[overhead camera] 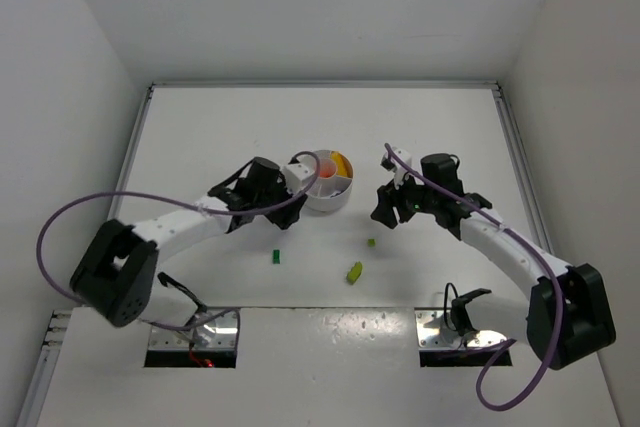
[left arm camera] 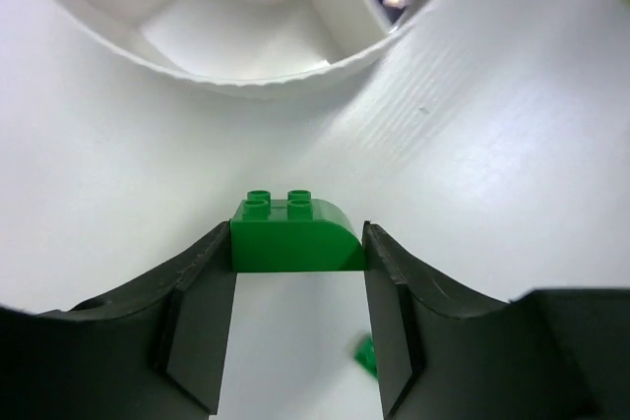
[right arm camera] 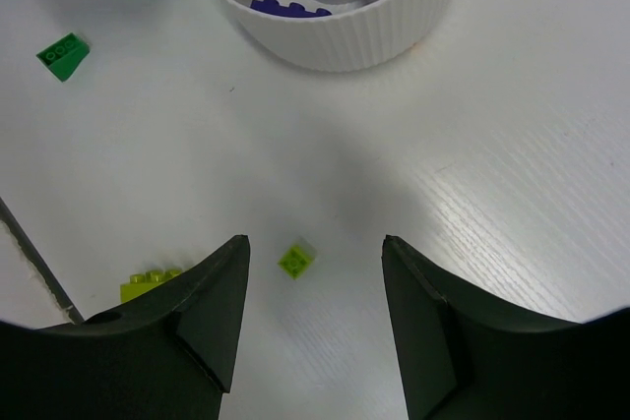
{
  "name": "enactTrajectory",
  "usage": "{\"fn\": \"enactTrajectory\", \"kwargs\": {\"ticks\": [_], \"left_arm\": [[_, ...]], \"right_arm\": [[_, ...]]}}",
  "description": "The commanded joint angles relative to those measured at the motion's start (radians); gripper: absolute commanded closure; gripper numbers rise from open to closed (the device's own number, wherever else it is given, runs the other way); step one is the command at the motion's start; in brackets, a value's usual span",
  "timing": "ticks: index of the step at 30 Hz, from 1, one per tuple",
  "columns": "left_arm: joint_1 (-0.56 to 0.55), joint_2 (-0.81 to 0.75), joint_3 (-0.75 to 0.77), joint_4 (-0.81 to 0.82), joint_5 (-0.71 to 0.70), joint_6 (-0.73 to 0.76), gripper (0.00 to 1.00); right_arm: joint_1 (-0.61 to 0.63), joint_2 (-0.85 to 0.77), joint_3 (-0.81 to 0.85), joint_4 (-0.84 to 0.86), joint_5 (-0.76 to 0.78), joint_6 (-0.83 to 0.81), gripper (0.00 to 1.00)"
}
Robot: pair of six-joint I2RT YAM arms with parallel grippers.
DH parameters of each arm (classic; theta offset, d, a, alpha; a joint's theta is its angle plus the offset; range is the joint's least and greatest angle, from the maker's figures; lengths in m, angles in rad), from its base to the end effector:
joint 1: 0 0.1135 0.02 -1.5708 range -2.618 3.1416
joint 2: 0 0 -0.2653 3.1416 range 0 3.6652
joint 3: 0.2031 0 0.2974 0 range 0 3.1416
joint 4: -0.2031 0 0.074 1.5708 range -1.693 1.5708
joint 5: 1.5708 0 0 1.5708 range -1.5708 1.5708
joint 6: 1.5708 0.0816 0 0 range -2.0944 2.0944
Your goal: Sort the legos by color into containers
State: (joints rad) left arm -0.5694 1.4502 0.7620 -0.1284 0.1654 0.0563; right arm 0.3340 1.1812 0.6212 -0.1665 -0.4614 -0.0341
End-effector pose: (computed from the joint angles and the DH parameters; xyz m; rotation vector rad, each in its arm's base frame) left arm 0.2934 -0.2038 0.1256 0.8194 2.2752 -0.4367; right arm 0.2789 0.1352 0.1573 -0.6554 2.2030 0.6842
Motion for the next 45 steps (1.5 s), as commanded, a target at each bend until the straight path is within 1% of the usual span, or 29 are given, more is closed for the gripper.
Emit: {"fn": "enactTrajectory", "kwargs": {"ticks": [1,2,3,6,8,10,15,18,22,25,26,28,33,36,39,40,45], "left_arm": [[0.031,-0.190,-0.003,-0.072,0.078,0.080,0.72],[0.042,-0.274,-0.003,-0.073,0.088,0.080,0.72],[0.051,-0.310,-0.003,-0.073,0.088,0.089,0.72],[0.060,-0.355,0.043,-0.073,0.088,0.100,0.71],[0.071,-0.317,0.114,-0.082,0.048,0.085,0.70],[0.101,-0.245,0.175,-0.082,0.048,0.054,0.71],[0.112,-0.191,0.187,0.007,0.068,0.025,0.71],[0.112,-0.159,0.209,0.007,0.078,0.025,0.71],[0.112,-0.113,0.241,0.007,0.089,0.065,0.71],[0.134,-0.042,0.325,-0.062,0.098,0.074,0.71],[0.155,0.002,0.364,-0.062,0.098,0.059,0.71],[0.175,0.035,0.390,-0.062,0.123,0.045,0.72],[0.184,0.130,0.470,-0.053,0.144,-0.025,0.72],[0.184,0.165,0.499,-0.044,0.190,-0.076,0.72],[0.206,0.186,0.513,-0.043,0.270,-0.124,0.73],[0.218,0.197,0.523,-0.034,0.319,-0.134,0.73],[0.246,0.233,0.546,-0.034,0.411,-0.208,0.73]], "right_arm": [[-0.006,-0.038,0.012,0.025,-0.037,-0.006,0.43],[-0.006,-0.038,0.012,0.016,-0.037,-0.006,0.43],[-0.006,-0.038,0.012,0.016,-0.037,-0.006,0.43],[-0.006,-0.038,0.012,0.016,-0.046,0.016,0.43],[-0.006,-0.038,0.012,0.025,-0.055,0.026,0.43],[-0.006,-0.038,0.012,0.035,-0.056,0.037,0.43],[-0.006,-0.020,0.032,0.035,-0.056,0.048,0.43],[-0.006,-0.020,0.032,0.044,-0.056,0.048,0.43],[-0.006,0.000,0.022,0.067,-0.077,0.068,0.43],[-0.006,0.011,0.022,0.067,-0.086,0.068,0.43],[-0.006,0.011,0.022,0.067,-0.086,0.068,0.43],[-0.006,0.011,0.022,0.067,-0.086,0.068,0.43],[-0.006,0.001,0.022,0.058,-0.086,0.068,0.43],[-0.006,0.011,0.022,0.058,-0.086,0.068,0.43],[-0.006,0.011,0.022,0.058,-0.086,0.068,0.43],[-0.006,0.020,0.022,0.058,-0.086,0.068,0.43],[-0.006,0.029,0.031,0.058,-0.086,0.068,0.43]]}}
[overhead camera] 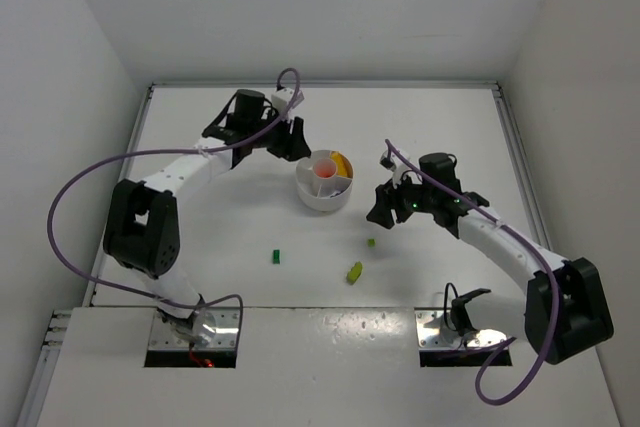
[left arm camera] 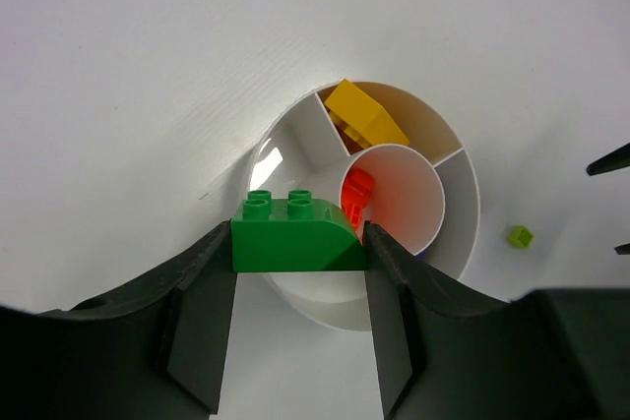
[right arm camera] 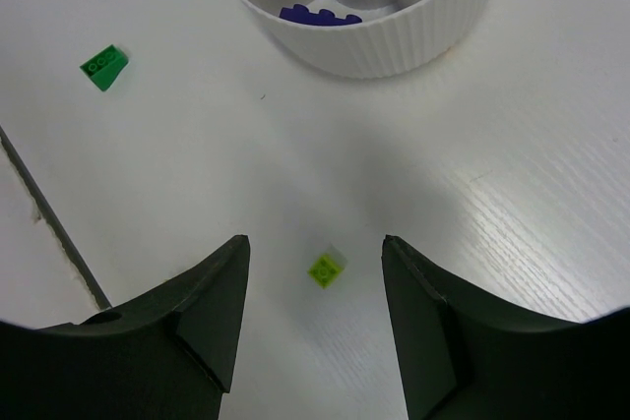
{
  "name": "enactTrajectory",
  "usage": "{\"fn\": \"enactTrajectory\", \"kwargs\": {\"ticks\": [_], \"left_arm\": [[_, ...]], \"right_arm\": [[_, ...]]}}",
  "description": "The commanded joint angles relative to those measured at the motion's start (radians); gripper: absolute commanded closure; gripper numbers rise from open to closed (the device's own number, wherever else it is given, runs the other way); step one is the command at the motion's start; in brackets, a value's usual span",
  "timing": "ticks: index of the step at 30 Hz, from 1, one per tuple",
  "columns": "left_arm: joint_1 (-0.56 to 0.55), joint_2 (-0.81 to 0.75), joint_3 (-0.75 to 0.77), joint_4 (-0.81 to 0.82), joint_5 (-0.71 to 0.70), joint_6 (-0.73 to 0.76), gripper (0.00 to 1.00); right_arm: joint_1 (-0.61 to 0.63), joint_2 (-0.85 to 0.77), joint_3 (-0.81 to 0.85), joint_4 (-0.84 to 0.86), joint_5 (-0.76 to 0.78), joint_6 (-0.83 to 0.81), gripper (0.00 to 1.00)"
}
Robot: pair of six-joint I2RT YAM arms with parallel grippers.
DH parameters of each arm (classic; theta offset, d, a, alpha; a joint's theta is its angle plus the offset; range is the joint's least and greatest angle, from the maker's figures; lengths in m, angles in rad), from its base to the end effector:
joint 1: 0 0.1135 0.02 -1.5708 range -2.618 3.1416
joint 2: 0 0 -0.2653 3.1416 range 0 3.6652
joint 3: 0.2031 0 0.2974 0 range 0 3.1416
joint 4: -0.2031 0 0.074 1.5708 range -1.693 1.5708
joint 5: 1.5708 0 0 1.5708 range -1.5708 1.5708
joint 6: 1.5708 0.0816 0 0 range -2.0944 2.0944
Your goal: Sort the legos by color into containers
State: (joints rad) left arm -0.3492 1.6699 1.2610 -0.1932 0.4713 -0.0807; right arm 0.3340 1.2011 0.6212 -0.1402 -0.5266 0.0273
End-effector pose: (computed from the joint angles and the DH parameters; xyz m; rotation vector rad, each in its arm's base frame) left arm 0.4179 -0.1916 0.2336 0.5644 2.1222 -0.7556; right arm 0.2788 0.1402 0.1561 -0.6231 2.2096 0.7898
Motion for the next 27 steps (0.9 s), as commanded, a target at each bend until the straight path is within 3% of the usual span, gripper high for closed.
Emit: {"fn": "enactTrajectory", "kwargs": {"ticks": [1,14,27], "left_arm": [[0.026,0.027,0.048,0.031,0.105,-0.080,0.73],[0.044,0.142,0.120,0.031,0.199,-0.179,0.68],[0.053,0.171,0.129,0.040,0.237,-0.206,0.53]], "right_arm": [[-0.006,0.009,0.031,0.031,-0.021,0.006,0.43],[-0.006,0.009,0.031,0.031,-0.030,0.006,0.43],[-0.006,0.009,0.012,0.031,-0.030,0.006,0.43]]}}
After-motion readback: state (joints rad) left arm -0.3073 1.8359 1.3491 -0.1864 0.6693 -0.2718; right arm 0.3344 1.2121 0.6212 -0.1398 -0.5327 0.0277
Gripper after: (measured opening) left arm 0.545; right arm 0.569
